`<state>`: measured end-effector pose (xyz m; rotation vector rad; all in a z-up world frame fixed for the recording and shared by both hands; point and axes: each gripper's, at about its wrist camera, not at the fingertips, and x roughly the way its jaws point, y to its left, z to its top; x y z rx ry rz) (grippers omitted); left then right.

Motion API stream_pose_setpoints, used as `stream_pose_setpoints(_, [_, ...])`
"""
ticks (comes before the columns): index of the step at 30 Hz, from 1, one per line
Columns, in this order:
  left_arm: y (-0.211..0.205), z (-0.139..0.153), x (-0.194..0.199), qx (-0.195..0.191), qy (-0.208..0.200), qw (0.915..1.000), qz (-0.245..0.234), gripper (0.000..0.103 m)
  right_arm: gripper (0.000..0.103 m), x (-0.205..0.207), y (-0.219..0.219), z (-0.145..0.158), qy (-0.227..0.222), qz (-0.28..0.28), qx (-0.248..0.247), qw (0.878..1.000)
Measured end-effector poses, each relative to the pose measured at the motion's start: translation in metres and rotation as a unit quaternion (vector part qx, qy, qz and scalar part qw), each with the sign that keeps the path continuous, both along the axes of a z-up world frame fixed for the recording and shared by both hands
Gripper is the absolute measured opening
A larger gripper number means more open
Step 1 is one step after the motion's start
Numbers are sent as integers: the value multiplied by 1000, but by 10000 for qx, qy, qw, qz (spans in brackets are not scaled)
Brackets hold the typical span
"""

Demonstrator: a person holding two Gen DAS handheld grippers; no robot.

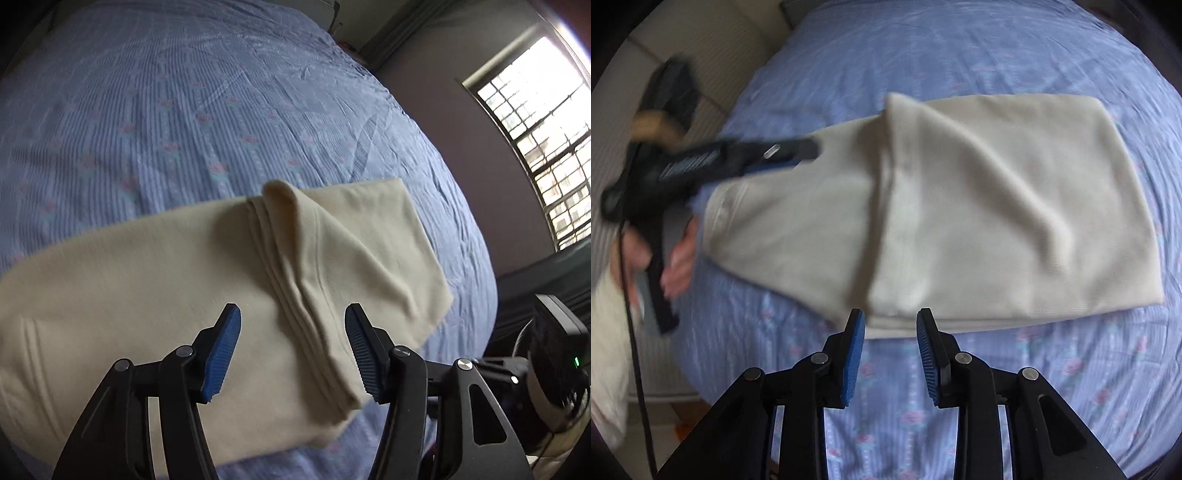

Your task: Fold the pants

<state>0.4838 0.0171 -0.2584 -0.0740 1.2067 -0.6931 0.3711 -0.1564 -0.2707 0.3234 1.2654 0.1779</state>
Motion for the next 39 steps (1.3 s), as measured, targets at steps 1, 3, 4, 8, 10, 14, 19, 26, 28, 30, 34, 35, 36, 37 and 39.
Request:
stream_pose_setpoints(1, [-2, -3, -5, -40, 88, 9999, 64, 58, 31, 6, -5, -3, 49, -64, -54, 10000])
stream_pose_setpoints(3, [-7, -13, -17, -175, 385, 9990, 140, 58, 31, 9, -15, -8, 68, -210, -128, 9997])
stream_pose_setpoints(4, [-11, -18, -23, -164, 515, 9984, 187, 58, 31, 10, -19, -10, 81, -261, -143, 9995])
stream_pose_setpoints(8, [-22, -45, -46, -415, 1093, 9915, 568, 57, 31, 13, -29, -19, 215, -307, -207, 9991])
stream_pose_setpoints(10, [-27, -57, -57, -418, 1311, 9876, 760, 55, 31, 16, -25, -23, 214, -275, -203, 9992])
stream_pose_setpoints(14, [-31, -64, -74, -276, 1436, 9827, 1133, 35, 31, 21, -23, -24, 190, -233, -161, 9994])
stream_pose_setpoints(19, [-37, -53, -91, -352, 1172, 9862, 1115, 31, 31, 23, -29, -22, 199, -192, -146, 9995])
stream_pose_setpoints(26, [-36, -67, -82, -523, 1397, 9812, 1224, 21, 31, 21, -32, -24, 251, -223, -150, 9993])
stream_pose_setpoints(28, [-37, -69, -79, -586, 1455, 9807, 1170, 8, 31, 22, -33, -24, 249, -221, -161, 9993])
stream_pose_setpoints(30, [-34, -67, -81, -715, 1438, 9803, 1147, 5, 31, 23, -33, -22, 243, -219, -152, 9993])
stream_pose_setpoints(34, [-20, -58, -97, -813, 1351, 9805, 1174, 4, 31, 24, -30, -19, 190, -117, -87, 9997])
stream_pose_setpoints(35, [-17, -60, -100, -859, 1398, 9787, 1234, 4, 31, 24, -28, -20, 199, -79, -44, 9998])
stream_pose_setpoints(36, [-13, -64, -102, -912, 1460, 9764, 1305, 5, 31, 25, -25, -21, 218, -36, -8, 9998])
stream_pose_setpoints(37, [-12, -68, -102, -850, 1501, 9753, 1377, 5, 31, 26, -22, -23, 238, -1, -4, 9997])
stream_pose_setpoints(39, [-10, -74, -98, -709, 1573, 9742, 1452, 7, 31, 27, -15, -27, 288, 77, 10, 9996])
